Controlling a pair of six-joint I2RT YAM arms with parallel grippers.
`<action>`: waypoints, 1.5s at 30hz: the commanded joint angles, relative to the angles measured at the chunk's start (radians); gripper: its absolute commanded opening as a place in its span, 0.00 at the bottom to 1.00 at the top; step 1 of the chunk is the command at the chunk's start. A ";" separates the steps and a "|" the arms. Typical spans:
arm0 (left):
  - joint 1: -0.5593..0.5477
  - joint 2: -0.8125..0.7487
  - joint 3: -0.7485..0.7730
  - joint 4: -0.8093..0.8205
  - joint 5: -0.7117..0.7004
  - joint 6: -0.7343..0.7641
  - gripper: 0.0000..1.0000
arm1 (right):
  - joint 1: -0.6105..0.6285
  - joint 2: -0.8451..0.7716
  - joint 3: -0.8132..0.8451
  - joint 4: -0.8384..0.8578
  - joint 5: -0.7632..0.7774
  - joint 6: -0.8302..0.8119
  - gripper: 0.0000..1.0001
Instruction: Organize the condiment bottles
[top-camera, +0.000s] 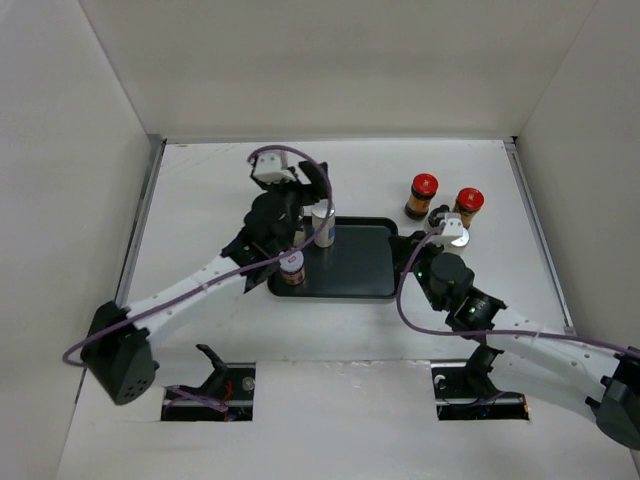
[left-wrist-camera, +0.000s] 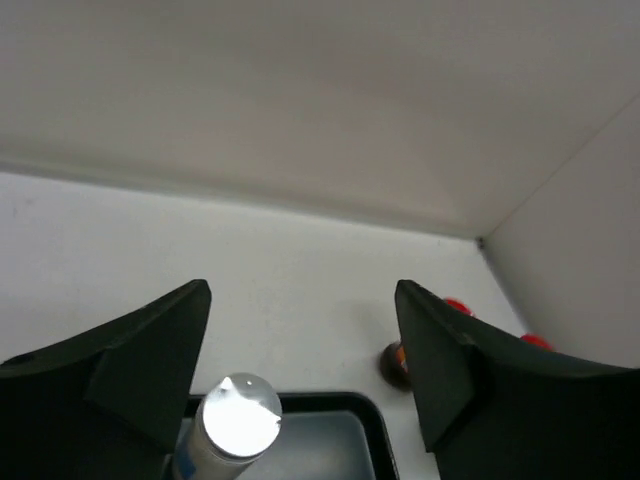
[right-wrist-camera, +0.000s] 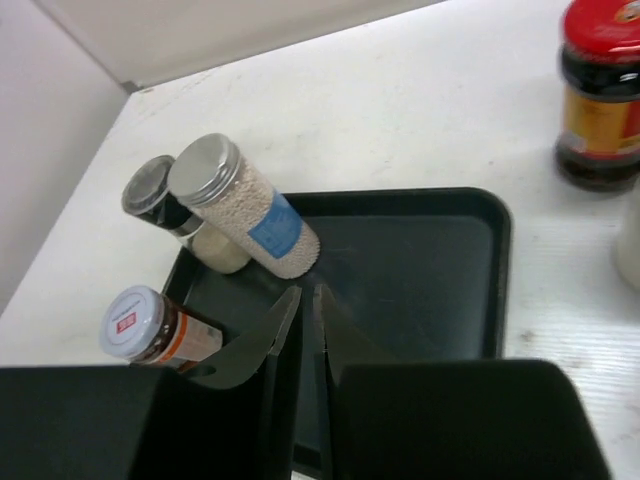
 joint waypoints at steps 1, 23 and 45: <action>0.049 -0.180 -0.120 0.104 -0.017 -0.010 0.70 | -0.004 -0.062 0.083 -0.136 0.132 -0.008 0.19; 0.385 -0.639 -0.735 -0.045 0.078 -0.331 0.46 | -0.361 0.012 0.240 -0.550 0.278 -0.010 0.92; 0.386 -0.613 -0.738 -0.013 0.112 -0.337 0.45 | -0.339 0.008 0.257 -0.573 0.247 0.007 0.46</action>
